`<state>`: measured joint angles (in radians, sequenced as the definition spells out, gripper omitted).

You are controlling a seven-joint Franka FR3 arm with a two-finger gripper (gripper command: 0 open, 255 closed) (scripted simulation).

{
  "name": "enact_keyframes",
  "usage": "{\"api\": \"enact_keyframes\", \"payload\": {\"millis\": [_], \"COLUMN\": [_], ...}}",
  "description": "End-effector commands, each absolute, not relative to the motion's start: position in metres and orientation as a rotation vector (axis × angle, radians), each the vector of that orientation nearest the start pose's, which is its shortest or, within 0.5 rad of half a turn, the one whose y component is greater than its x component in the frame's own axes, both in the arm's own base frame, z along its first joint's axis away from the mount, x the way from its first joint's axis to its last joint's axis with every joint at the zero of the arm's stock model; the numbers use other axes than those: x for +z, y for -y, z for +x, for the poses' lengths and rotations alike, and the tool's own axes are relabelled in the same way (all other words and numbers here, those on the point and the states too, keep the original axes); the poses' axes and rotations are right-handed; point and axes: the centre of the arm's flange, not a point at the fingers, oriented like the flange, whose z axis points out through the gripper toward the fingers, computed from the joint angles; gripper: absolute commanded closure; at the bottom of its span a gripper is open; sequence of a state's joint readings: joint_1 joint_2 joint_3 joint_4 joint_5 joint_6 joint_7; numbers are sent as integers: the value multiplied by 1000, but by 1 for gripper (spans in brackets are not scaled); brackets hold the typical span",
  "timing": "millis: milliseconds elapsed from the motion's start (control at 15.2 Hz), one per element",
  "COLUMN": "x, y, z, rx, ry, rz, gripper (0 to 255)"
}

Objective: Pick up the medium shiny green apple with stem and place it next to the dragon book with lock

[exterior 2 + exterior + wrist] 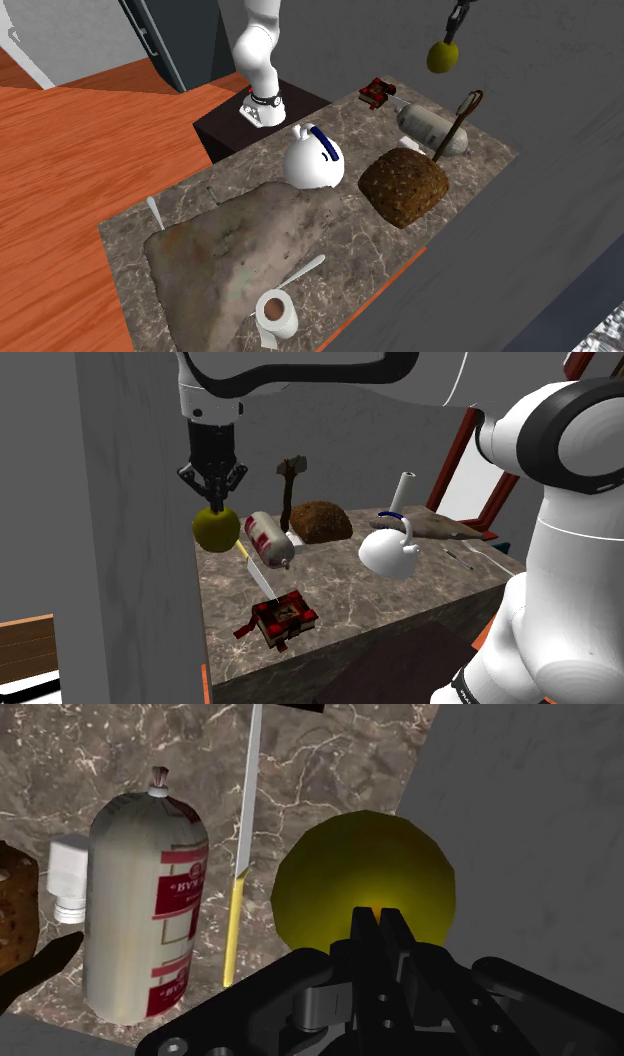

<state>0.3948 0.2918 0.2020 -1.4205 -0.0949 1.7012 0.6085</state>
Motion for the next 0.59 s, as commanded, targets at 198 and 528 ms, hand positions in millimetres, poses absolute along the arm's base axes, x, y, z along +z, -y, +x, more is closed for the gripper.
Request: {"api": "enact_keyframes", "payload": {"millis": [198,528], "x": [467,440], "y": [-358,-358], "z": [553,553], "rx": [65,65], "ry": [21,21], "rz": [-3185,-3185], "gripper": [255,255]}}
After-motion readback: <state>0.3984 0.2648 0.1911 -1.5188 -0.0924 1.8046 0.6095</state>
